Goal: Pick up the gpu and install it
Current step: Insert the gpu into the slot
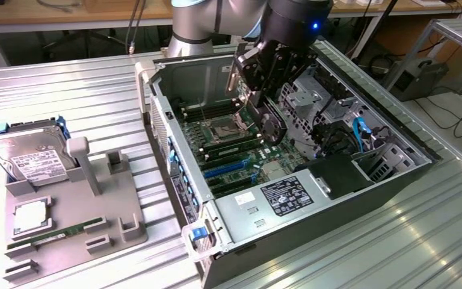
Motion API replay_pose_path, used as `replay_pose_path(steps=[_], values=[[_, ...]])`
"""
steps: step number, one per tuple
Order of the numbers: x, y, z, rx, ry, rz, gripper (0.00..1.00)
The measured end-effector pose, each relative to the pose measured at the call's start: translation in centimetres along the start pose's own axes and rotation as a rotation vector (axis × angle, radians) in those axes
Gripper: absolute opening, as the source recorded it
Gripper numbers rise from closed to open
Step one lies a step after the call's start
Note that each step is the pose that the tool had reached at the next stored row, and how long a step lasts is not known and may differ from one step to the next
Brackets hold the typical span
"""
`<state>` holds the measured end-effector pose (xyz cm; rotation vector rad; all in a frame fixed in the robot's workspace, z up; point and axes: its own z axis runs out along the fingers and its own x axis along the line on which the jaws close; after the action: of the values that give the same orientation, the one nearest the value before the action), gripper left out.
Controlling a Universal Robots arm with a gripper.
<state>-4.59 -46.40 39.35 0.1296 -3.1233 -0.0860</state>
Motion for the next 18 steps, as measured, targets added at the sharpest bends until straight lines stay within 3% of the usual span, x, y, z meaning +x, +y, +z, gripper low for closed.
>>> replay_pose_path(steps=[14,18], values=[[0.0,0.0,0.1,0.0033,0.0152,-0.276,0.26],[0.0,-0.01,0.19,0.0049,0.0222,-0.402,0.26]])
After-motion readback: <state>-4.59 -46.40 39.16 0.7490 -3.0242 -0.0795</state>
